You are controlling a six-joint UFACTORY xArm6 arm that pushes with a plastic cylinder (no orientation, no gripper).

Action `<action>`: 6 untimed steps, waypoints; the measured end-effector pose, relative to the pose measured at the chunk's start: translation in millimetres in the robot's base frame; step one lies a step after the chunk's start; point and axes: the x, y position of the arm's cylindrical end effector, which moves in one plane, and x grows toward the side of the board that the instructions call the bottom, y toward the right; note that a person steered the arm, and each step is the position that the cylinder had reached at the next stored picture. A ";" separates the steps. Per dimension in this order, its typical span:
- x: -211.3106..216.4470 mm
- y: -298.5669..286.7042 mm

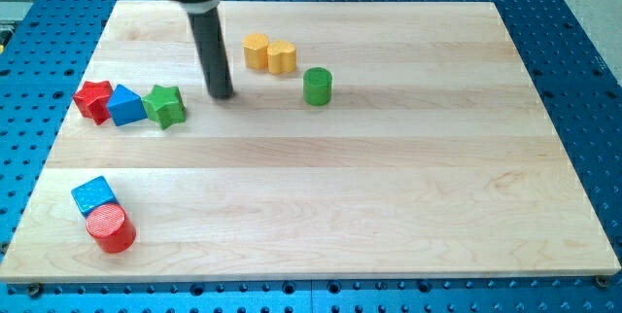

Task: Push the yellow blocks into the green circle

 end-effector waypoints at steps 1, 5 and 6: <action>-32.9 6.1; -39.6 64.8; -13.3 78.6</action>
